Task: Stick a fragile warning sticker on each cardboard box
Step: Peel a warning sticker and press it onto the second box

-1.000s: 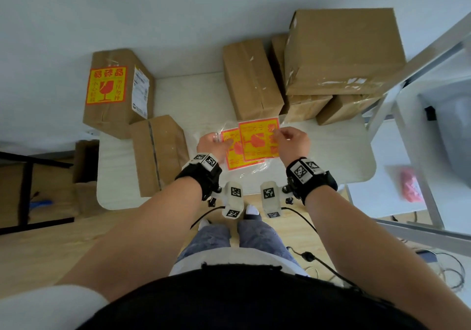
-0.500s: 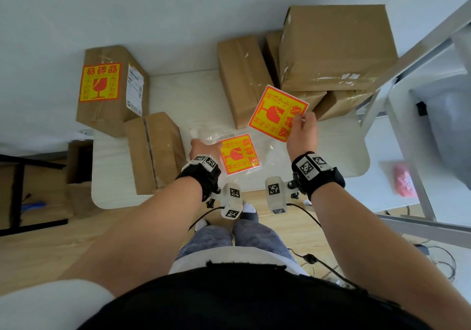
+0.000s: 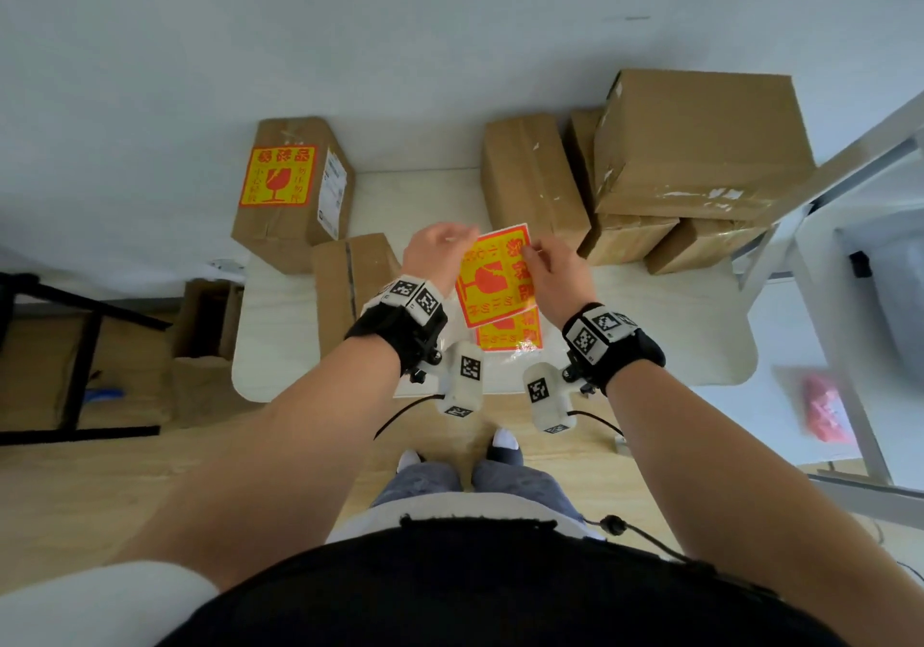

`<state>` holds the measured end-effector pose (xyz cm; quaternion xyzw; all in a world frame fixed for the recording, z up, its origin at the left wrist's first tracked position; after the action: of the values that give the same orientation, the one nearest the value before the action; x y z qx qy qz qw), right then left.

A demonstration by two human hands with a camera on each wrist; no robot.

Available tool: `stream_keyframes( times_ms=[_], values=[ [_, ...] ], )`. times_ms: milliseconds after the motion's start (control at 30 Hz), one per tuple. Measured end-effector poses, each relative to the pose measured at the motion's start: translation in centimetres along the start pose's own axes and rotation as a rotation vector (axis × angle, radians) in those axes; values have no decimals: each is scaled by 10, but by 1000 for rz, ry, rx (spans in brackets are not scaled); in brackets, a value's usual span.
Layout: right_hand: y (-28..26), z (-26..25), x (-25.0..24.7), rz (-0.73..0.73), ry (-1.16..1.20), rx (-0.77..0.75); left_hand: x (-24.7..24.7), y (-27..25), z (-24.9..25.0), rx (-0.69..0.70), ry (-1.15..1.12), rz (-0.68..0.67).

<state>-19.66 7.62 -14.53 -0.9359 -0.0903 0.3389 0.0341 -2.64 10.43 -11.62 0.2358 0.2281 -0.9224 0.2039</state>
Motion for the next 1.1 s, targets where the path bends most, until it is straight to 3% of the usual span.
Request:
stream_keyframes(
  times_ms=[100, 267, 367, 467, 567, 800, 933, 1100],
  values=[
    [1, -17, 7, -8, -43, -44, -13, -5, -6, 7, -58, -10],
    [-1, -36, 15, 78, -79, -4, -38, -8, -20, -178, -347, 69],
    [1, -38, 27, 35, 218, 119, -54, -12, -25, -313, -580, 89],
    [-1, -44, 37, -159, 511, 287, -67, -16, -32, -406, -719, 48],
    [-5, -52, 44, -242, 587, 277, -75, -19, -41, -424, -734, 28],
    [-6, -60, 52, -120, 556, 261, -92, -29, -50, -354, -720, 4],
    [-4, -69, 53, -38, 342, 115, -97, -31, -49, -316, -702, 33],
    [-10, -96, 58, -4, 32, -259, -100, -28, -44, -314, -671, 75]
  ],
)
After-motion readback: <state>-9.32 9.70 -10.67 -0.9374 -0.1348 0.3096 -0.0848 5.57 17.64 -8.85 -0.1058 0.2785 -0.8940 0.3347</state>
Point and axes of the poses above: each hand's wrist, its own y-axis towards the middle knuckle, its own x-axis out of the palm, z = x × y, the point moved 1 cm from there along y, towards the middle knuckle, and after that the axes turned 6 degrees about z, right-handed, at the moved point
